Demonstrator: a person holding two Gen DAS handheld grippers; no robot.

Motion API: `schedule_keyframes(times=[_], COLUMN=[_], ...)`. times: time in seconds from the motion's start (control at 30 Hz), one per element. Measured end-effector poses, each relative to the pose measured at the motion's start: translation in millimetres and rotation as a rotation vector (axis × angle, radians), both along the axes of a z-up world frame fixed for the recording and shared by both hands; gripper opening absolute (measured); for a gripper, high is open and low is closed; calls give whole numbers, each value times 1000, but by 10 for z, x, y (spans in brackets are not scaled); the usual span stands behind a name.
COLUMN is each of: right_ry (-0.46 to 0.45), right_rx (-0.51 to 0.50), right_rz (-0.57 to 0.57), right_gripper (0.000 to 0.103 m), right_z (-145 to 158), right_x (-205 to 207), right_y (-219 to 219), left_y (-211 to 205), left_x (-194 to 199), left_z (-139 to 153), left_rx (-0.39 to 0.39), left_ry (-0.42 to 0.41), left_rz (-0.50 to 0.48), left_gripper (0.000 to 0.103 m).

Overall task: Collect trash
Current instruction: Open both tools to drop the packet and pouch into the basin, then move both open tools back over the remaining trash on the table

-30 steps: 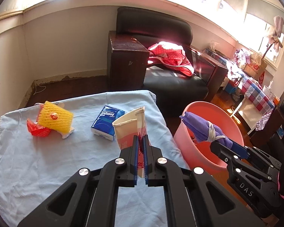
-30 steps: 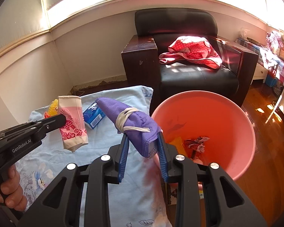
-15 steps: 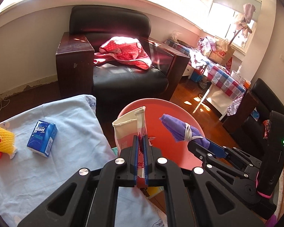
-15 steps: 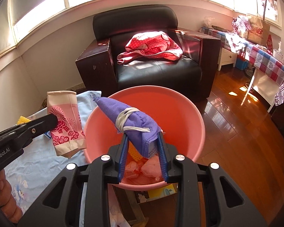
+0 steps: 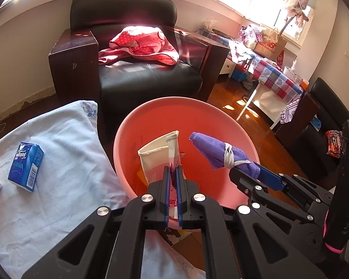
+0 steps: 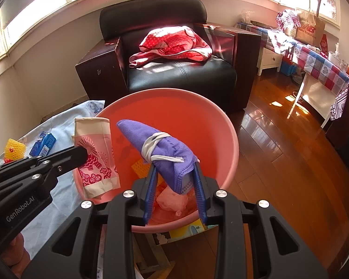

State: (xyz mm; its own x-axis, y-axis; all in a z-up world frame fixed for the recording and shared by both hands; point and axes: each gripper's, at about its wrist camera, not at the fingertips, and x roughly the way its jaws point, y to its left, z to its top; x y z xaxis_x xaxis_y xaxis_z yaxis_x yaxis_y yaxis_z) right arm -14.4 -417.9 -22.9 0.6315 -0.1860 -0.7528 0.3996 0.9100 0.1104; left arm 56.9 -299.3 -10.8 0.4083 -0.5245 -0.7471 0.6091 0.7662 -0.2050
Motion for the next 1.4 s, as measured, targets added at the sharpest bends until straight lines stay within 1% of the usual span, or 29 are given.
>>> schedule_keyframes(times=[0.33, 0.57, 0.63, 0.73, 0.8, 1.23, 1.33, 1.4], right_ry=[24, 36, 34, 29, 21, -5, -16, -26], right_rx=[-3, 0, 4, 5, 0, -4, -5, -6], right_rz=[-11, -31, -33, -30, -27, -5, 9, 22], right_gripper=[30, 34, 34, 34, 34, 34, 34, 34], right_z=[-90, -120, -124, -118, -102, 4, 51, 87], right_x=[69, 114, 111, 104, 95, 53, 48, 40], right_y=[-17, -16, -21, -15, -7, 61, 106, 141], left_y=[-20, -17, -14, 6, 31, 206, 262, 306], left_x=[65, 63, 52, 43, 35, -4, -18, -23], left_z=[-150, -148, -138, -122, -103, 36, 76, 103], left_rx=[22, 17, 16, 11, 4, -24, -21, -20], left_ry=[24, 17, 10, 7, 3, -12, -21, -29], left_rz=[-2, 2, -2, 3, 10, 37, 46, 53], left_gripper=[4, 4, 6, 17, 30, 33, 38, 39])
